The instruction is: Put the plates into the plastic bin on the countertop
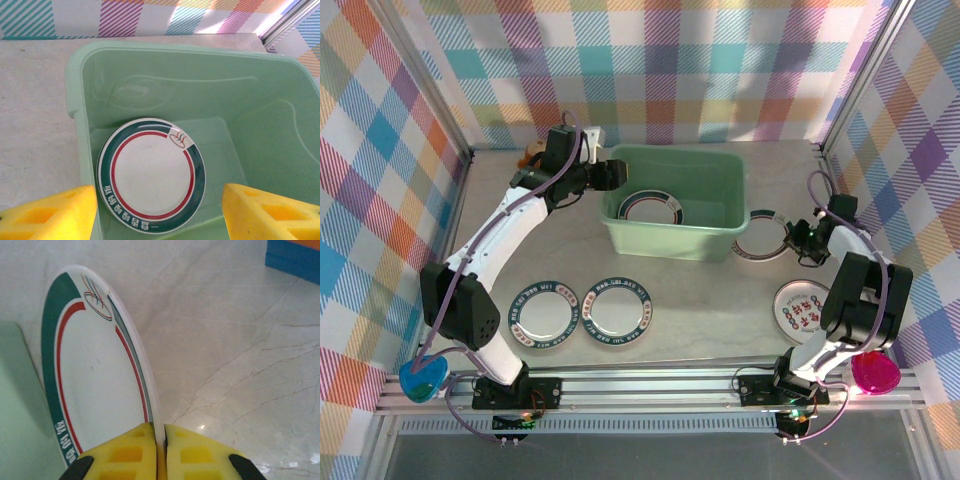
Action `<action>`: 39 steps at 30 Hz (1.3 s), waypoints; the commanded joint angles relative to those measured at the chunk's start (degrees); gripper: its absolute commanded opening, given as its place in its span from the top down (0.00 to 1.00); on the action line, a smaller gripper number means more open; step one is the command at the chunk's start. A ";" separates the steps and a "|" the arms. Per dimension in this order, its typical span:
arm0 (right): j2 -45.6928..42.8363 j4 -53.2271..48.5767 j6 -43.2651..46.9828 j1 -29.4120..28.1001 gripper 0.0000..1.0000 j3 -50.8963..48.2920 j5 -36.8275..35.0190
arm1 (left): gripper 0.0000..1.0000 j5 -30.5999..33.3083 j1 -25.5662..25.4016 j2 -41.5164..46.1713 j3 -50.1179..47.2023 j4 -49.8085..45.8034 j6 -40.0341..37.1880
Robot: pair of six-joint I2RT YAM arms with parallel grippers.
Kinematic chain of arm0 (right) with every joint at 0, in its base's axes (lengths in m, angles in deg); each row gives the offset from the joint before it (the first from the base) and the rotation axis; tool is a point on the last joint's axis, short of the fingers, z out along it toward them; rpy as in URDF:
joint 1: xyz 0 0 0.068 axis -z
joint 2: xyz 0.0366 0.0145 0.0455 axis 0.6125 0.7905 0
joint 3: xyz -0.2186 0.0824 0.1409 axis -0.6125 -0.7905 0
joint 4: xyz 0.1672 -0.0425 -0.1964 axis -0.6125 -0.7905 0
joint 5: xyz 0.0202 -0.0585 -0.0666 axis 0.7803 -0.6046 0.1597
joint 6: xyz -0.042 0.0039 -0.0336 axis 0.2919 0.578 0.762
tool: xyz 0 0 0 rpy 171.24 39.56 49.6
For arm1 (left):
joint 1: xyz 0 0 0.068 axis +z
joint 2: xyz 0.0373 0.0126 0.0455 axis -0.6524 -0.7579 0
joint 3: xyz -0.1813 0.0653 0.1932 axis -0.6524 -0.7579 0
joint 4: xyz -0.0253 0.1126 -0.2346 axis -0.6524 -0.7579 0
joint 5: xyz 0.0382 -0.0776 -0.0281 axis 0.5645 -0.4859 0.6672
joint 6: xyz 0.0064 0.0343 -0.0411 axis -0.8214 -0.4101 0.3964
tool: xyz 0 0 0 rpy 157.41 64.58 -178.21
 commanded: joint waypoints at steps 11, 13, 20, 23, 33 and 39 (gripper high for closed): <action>-8.27 -4.85 -1.34 -0.28 1.00 4.81 1.04 | 0.33 1.17 1.28 0.94 0.31 4.61 1.14; -9.16 -5.39 -1.35 -0.31 1.00 5.65 1.36 | 0.33 1.14 1.39 0.94 -0.05 5.37 1.52; -13.05 -7.55 -1.58 -0.24 1.00 9.34 1.26 | 0.33 1.54 1.74 0.60 -0.23 7.18 2.35; -16.92 -7.80 -1.97 -0.33 1.00 10.39 -1.21 | 0.33 1.86 2.00 0.85 -0.58 7.55 2.70; -24.05 -6.39 -3.79 -0.30 1.00 18.18 -5.08 | 0.33 0.70 4.00 1.12 -1.66 9.09 4.09; -19.17 -2.02 -5.91 -5.21 1.00 27.60 3.94 | 0.33 -0.50 5.24 0.38 -1.32 8.97 4.33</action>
